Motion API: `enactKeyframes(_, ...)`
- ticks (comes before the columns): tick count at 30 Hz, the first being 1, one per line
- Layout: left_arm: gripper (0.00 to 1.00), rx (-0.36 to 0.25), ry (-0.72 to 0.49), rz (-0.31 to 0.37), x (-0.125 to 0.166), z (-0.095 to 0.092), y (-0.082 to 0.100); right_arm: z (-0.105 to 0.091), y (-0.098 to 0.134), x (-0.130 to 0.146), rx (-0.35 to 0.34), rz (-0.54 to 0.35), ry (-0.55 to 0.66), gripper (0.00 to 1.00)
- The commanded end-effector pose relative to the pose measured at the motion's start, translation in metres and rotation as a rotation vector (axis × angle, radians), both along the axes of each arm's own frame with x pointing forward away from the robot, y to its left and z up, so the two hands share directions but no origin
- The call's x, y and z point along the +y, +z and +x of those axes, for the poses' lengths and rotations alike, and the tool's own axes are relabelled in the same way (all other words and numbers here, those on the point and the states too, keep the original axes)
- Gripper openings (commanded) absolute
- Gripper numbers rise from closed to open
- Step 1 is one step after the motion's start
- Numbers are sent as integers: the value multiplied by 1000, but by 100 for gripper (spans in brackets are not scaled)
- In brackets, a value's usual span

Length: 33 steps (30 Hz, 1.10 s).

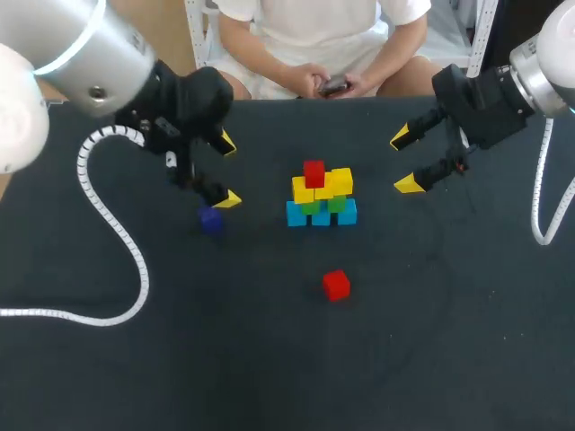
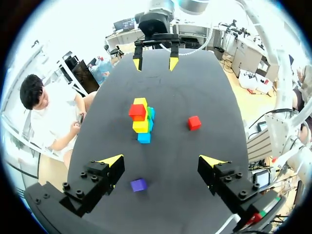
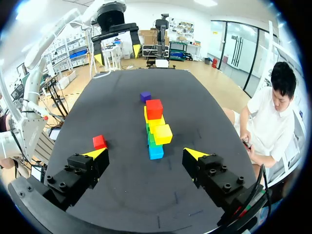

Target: Place the blue cubes, place green cubes on the blue cubes, place the yellow cubes on the green cubes, then place the red cubes on the yellow cubes, and place purple cube on the red cubes.

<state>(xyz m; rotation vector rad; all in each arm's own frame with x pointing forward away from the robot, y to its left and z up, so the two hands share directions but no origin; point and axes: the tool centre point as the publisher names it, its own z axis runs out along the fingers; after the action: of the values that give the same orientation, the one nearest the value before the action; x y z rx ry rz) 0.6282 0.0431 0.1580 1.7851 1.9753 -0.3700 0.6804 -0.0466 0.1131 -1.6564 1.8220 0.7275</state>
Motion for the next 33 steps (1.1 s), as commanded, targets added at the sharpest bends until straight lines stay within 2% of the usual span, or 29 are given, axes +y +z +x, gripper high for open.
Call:
enactKeyframes(1, 100, -4, 4, -21, -2, 7, 3, -1, 0, 0, -2, 1, -2, 100)
enactKeyframes(6, 100, 0, -1, -49, -15, 16, 9, -1, 0, 0, -2, 1, -2, 100)
enactKeyframes(16, 100, 10, -32, -37, -27, 31, 15, -1, 0, 0, -2, 1, -2, 100)
enactKeyframes(33, 100, 8, -5, -45, -6, 47, 6, -1, 0, 0, -2, 1, -2, 100)
